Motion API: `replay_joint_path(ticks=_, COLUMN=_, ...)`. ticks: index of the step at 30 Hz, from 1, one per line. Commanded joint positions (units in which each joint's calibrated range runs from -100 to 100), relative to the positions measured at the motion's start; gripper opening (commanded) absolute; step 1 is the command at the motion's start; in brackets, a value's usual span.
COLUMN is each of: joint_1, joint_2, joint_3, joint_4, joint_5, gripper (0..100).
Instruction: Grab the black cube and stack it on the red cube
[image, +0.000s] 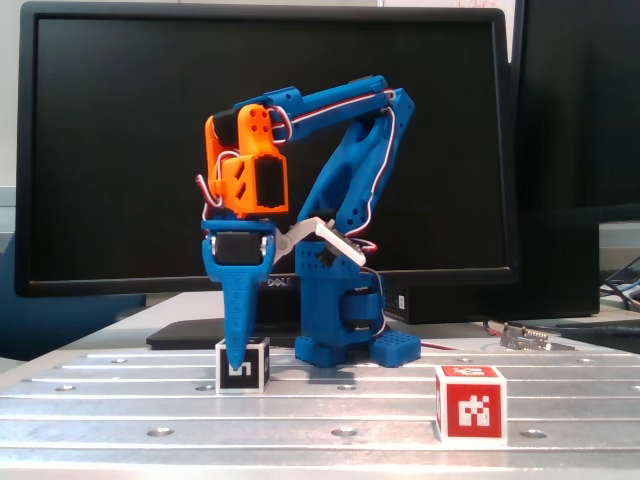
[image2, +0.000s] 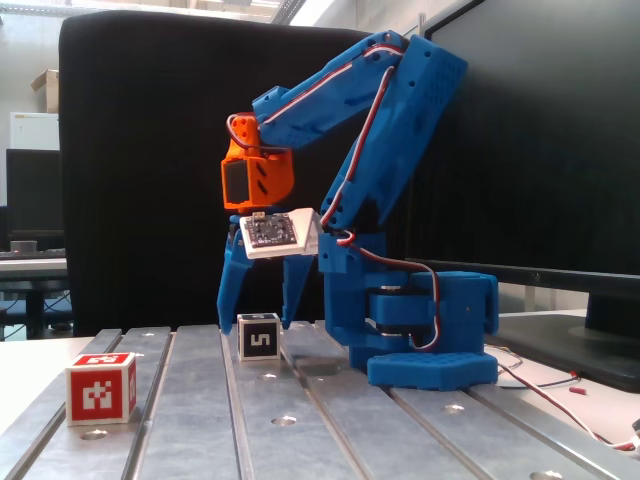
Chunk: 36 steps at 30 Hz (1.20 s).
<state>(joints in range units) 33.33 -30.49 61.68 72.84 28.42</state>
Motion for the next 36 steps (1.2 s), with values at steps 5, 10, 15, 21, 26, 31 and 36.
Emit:
replay_joint_path(ticks=5, joint_1=0.00, joint_2=0.08, joint_3=1.05, joint_4=-0.89, joint_5=0.09, gripper=26)
replay_joint_path(ticks=10, joint_1=0.00, joint_2=-0.01, joint_3=1.95, joint_4=-2.17, joint_5=0.09, gripper=26)
replay_joint_path(ticks=15, joint_1=0.07, joint_2=-0.01, joint_3=1.95, joint_4=-2.08, joint_5=0.09, gripper=26)
replay_joint_path(ticks=21, joint_1=0.07, joint_2=-0.01, joint_3=1.77, joint_4=-1.57, joint_5=0.09, gripper=26)
replay_joint_path(ticks=26, joint_1=0.07, joint_2=-0.01, joint_3=1.68, joint_4=-1.40, joint_5=0.09, gripper=23)
replay_joint_path(ticks=31, joint_1=0.07, joint_2=-0.01, joint_3=1.86, joint_4=-1.57, joint_5=0.09, gripper=20)
replay_joint_path(ticks=36, joint_1=0.07, joint_2=-0.01, joint_3=1.77, joint_4=-1.49, joint_5=0.09, gripper=20)
